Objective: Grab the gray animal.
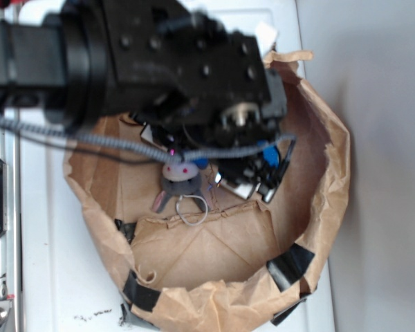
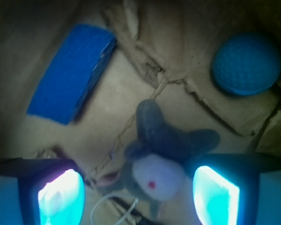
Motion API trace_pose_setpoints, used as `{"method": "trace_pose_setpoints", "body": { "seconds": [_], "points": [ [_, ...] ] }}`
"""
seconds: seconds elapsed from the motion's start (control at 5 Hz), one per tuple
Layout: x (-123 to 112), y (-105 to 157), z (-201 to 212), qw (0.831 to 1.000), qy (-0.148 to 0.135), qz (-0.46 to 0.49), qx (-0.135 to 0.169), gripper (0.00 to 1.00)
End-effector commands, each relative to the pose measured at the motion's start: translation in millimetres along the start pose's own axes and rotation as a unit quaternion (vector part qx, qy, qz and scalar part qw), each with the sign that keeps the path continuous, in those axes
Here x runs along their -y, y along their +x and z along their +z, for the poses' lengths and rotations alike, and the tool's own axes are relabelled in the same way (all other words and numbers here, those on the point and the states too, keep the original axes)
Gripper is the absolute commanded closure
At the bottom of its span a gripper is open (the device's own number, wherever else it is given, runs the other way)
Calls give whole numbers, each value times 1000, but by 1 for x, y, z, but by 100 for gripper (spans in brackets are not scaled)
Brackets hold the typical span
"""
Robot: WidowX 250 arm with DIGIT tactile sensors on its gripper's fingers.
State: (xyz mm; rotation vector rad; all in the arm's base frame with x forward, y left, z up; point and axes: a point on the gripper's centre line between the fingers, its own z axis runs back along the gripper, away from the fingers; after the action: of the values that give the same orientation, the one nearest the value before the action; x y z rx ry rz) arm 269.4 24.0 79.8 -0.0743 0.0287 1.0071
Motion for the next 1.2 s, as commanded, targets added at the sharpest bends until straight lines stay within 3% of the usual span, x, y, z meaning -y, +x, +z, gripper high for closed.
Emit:
{"method": "trace_pose_setpoints", "body": {
  "seconds": [0.0, 0.2, 0.8, 1.0],
  "points": [
    [-44, 4, 5, 999, -27, -4, 28, 0],
    [-48, 4, -5, 999, -25, 3, 39, 0],
    [-16, -12, -52, 996, -7, 24, 82, 0],
    [-11, -18, -59, 994, -19, 37, 105, 100]
  ]
}}
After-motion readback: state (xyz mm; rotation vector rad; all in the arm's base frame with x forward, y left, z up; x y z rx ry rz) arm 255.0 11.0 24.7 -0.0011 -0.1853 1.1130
